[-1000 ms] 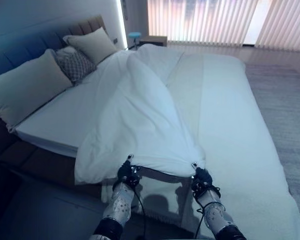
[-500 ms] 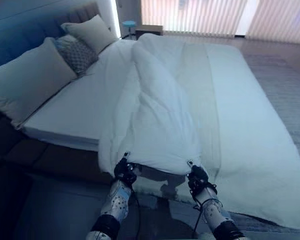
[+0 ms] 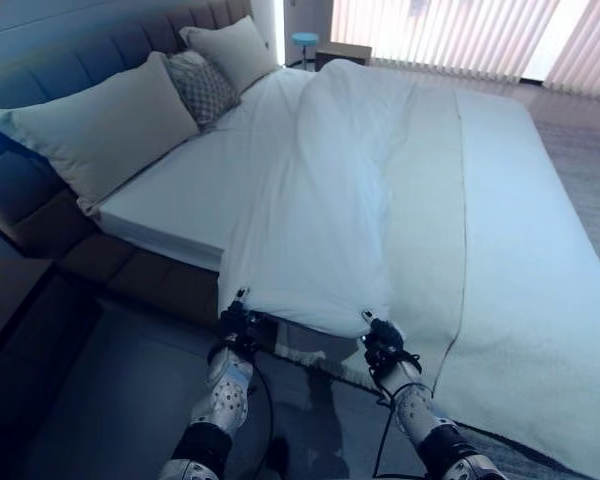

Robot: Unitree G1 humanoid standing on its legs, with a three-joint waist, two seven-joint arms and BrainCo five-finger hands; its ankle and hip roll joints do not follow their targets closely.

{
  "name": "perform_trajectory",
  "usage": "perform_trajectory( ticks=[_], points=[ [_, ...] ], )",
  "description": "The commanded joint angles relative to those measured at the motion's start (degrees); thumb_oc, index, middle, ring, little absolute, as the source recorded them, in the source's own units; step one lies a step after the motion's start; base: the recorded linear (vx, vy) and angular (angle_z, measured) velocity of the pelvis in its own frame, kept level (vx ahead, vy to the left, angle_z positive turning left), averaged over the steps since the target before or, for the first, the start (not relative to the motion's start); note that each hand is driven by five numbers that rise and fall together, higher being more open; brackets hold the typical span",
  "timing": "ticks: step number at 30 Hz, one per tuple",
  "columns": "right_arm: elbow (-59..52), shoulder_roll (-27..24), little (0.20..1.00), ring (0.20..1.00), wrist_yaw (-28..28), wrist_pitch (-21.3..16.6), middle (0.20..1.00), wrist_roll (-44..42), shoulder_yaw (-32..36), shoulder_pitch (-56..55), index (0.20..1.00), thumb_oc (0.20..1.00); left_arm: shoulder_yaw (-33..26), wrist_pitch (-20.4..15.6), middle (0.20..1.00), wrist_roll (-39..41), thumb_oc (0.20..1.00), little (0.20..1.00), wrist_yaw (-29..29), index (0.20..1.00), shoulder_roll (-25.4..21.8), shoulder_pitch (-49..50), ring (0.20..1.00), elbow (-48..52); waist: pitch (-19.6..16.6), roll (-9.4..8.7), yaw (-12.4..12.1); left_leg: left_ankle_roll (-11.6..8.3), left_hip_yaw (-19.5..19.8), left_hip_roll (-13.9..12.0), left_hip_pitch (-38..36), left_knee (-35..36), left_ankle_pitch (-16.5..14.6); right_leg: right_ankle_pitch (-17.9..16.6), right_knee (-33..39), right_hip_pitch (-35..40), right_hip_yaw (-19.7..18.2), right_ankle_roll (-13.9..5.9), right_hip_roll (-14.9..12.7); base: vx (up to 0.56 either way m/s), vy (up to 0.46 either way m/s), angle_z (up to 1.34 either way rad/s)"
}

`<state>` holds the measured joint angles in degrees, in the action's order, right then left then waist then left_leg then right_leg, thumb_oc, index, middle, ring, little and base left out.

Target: Make the bed

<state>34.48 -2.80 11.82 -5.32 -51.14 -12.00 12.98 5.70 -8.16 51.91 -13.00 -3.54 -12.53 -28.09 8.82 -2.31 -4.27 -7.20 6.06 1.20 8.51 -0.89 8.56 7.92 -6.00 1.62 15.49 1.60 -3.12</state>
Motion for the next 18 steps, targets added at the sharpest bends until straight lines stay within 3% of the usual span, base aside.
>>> perform_trajectory(
  ticks=[1, 3, 6, 7, 10, 12, 14, 15, 16, 18],
  points=[
    [-2.16, -7.84, 0.200, 0.200, 1.93, -3.79, 0.200, 0.88, 4.73, -5.12, 0.200, 0.200, -6.11, -7.17, 0.200, 0.19, 0.200, 0.200, -0.80, 0.200, -5.63, 4.11, 0.200, 6.39, -1.73, -1.14, 0.58, 3.90, -2.67, -2.03, 0.70, -7.97, -8.45, -5.44, 5.20, -0.57, -3.31, -5.76, -1.98, -0.03, 0.326, -0.26],
    [-2.37, -7.92, 0.200, 0.200, 1.86, -3.61, 0.200, 0.56, 4.89, -5.40, 0.200, 0.200, -6.17, -7.24, 0.200, 0.18, 0.200, 0.200, -1.07, 0.200, -5.75, 4.63, 0.200, 6.32, -2.22, -0.92, 0.71, 3.36, 0.19, -6.22, -2.18, -8.09, -8.37, -5.45, 4.95, -0.27, -3.86, -6.32, -3.66, 0.06, 0.383, -0.27],
    [-2.51, -8.42, 0.200, 0.200, 1.90, -3.32, 0.200, 0.46, 5.77, -5.75, 0.200, 0.200, -5.93, -6.95, 0.200, -0.14, 0.200, 0.200, -1.33, 0.200, -5.94, 4.76, 0.200, 5.82, -3.18, 0.65, 1.67, 0.87, 0.78, -13.54, -4.17, -4.41, -4.04, -5.55, 4.08, 0.24, -3.72, -8.01, -6.55, 0.08, 0.508, 0.16],
    [-2.69, -8.84, 0.200, 0.200, 2.07, -3.10, 0.200, 0.53, 5.77, -5.71, 0.200, 0.200, -5.73, -6.76, 0.200, -0.42, 0.200, 0.200, -1.23, 0.200, -6.21, 4.81, 0.200, 5.59, -3.11, 1.09, 1.60, 0.17, 1.13, -14.02, -4.47, -4.26, -4.08, -5.87, 3.84, 0.26, -4.10, -8.76, -7.61, 0.06, 0.614, 0.43],
    [-2.59, -8.77, 0.200, 0.200, 1.67, -2.40, 0.200, 1.18, 6.17, -4.99, 0.200, 0.200, -4.99, -6.67, 0.200, -0.75, 0.200, 0.200, -0.83, 0.200, -6.72, 3.91, 0.200, 4.63, -3.21, 1.53, 1.77, -0.61, 1.75, -10.64, -4.03, -6.21, -10.50, -9.70, 4.12, 0.22, -5.35, -11.08, -12.28, 0.03, 0.583, 0.08],
    [-2.81, -8.34, 0.200, 0.200, 1.27, -1.82, 0.200, 2.29, 6.36, -6.08, 0.200, 0.200, -4.13, -6.91, 0.200, -2.05, 0.200, 0.200, -0.57, 0.200, -7.55, 3.18, 0.200, 4.40, -2.86, 0.28, 2.02, 0.50, 0.31, -6.55, -2.92, -9.48, -14.06, -15.57, 4.67, -0.45, -5.83, -11.95, -16.62, -0.01, 0.637, -0.02],
    [-2.57, -8.13, 0.200, 0.200, 1.22, -1.49, 0.200, 2.94, 6.20, -5.97, 0.200, 0.200, -4.14, -6.82, 0.200, -2.18, 0.200, 0.200, -0.31, 0.200, -8.24, 2.87, 0.200, 4.08, -2.49, 0.01, 1.98, 1.39, -0.62, -5.64, -2.60, -9.30, -14.64, -17.40, 4.22, -2.19, -6.23, -11.69, -17.64, -0.09, 0.447, 0.11],
    [-1.12, -6.71, 0.200, 0.200, 1.49, -2.14, 0.200, 2.48, 6.42, -5.60, 0.200, 0.200, -4.32, -6.69, 0.200, -3.09, 0.200, 0.200, -0.88, 0.200, -9.21, 2.17, 0.200, 2.67, -1.87, -0.04, 1.71, 2.15, -2.98, -4.64, -2.11, -8.03, -14.14, -20.78, 4.11, -4.60, -3.70, -11.13, -18.61, -0.13, 0.523, -0.08],
    [-0.70, -5.50, 0.200, 0.200, 1.71, -2.41, 0.200, 1.93, 5.98, -5.14, 0.200, 0.200, -4.80, -6.76, 0.200, -3.26, 0.200, 0.200, -1.34, 0.200, -9.54, 2.74, 0.200, 2.74, -1.58, 0.47, 1.15, 2.49, -4.26, -4.41, -2.05, -7.52, -13.85, -20.10, 3.25, -5.62, -1.47, -10.84, -18.06, -0.15, 0.718, -0.18],
    [-0.44, -5.26, 0.200, 0.200, 0.67, -2.07, 0.200, 1.36, 4.92, -4.92, 0.200, 0.200, -5.27, -6.44, 0.200, -3.45, 0.200, 0.200, -0.99, 0.200, -9.42, 3.59, 0.200, 2.34, -1.51, 1.33, 1.95, 3.46, -4.85, -3.10, -2.72, -5.55, -12.72, -14.40, -0.39, -6.81, -4.94, -9.29, -12.59, -0.03, 0.506, -0.37]
  ],
)
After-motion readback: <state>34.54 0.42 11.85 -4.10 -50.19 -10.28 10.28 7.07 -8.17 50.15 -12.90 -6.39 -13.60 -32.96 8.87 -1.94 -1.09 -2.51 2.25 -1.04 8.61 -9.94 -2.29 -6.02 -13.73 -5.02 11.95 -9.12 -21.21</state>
